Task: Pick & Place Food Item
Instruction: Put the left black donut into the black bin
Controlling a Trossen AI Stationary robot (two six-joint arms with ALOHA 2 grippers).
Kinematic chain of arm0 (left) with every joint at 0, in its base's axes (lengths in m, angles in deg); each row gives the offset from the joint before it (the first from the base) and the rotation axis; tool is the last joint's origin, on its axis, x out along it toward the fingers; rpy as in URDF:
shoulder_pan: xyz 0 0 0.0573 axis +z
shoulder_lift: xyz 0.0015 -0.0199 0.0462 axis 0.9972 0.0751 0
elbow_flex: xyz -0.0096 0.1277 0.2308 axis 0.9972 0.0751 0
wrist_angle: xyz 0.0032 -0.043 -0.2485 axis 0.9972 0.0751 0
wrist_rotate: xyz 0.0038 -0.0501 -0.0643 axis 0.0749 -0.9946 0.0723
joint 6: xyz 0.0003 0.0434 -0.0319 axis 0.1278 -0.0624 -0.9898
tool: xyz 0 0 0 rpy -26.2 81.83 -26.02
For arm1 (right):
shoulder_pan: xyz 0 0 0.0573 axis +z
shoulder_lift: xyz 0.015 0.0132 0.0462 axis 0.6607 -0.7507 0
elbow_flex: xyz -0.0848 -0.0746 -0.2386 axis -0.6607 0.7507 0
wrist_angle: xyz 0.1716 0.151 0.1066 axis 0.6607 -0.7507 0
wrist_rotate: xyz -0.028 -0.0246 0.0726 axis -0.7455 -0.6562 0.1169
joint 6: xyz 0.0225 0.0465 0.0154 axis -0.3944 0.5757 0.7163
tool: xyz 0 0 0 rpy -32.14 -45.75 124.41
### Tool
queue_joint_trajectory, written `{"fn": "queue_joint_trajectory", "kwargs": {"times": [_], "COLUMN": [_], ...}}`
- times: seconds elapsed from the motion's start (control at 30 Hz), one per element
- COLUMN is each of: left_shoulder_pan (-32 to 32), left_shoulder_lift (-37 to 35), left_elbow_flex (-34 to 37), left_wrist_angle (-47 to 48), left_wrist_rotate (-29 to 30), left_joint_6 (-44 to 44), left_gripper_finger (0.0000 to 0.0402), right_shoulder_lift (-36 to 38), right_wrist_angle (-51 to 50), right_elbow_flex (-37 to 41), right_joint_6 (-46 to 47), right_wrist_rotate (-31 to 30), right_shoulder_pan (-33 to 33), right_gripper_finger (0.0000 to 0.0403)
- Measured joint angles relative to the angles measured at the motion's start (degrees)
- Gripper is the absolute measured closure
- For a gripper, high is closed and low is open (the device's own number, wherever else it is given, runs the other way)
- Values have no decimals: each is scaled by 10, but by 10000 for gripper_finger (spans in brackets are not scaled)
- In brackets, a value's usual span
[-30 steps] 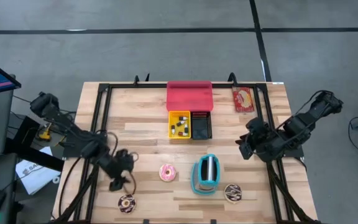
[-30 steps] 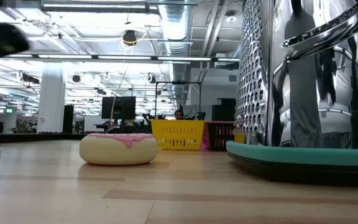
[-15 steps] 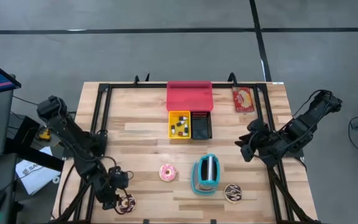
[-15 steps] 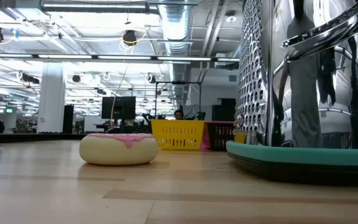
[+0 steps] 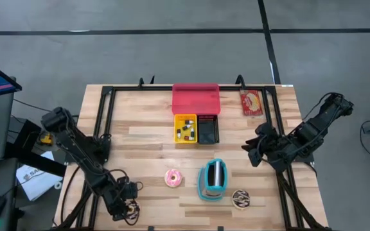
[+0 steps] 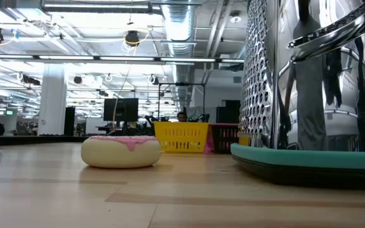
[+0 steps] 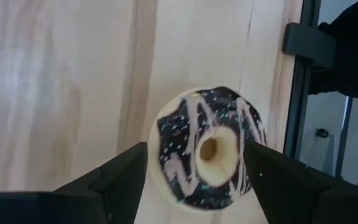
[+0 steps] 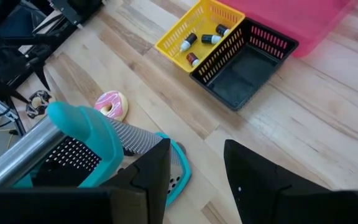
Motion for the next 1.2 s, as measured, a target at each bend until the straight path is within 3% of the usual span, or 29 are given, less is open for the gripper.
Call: {"fn": "queue_joint_trajectory", "kwargs": {"times": [0.7, 1.2], "left_shoulder_pan": [0, 1], "left_shoulder_lift": [38, 45], "left_elbow_flex": [0, 0], "left_wrist_angle": [1, -5], "left_wrist_rotate": [0, -2], "left_joint_6": [-32, -72], "left_gripper_finger": [152, 187], "right_shoulder_lift": [0, 0], "right_wrist_angle": [0, -2], "right_elbow_flex": [0, 0], "right_joint_6": [-11, -11], "right_wrist_rotate": [0, -2], "right_shoulder_pan": [0, 3], "right_gripper_finger": [259, 259]}}
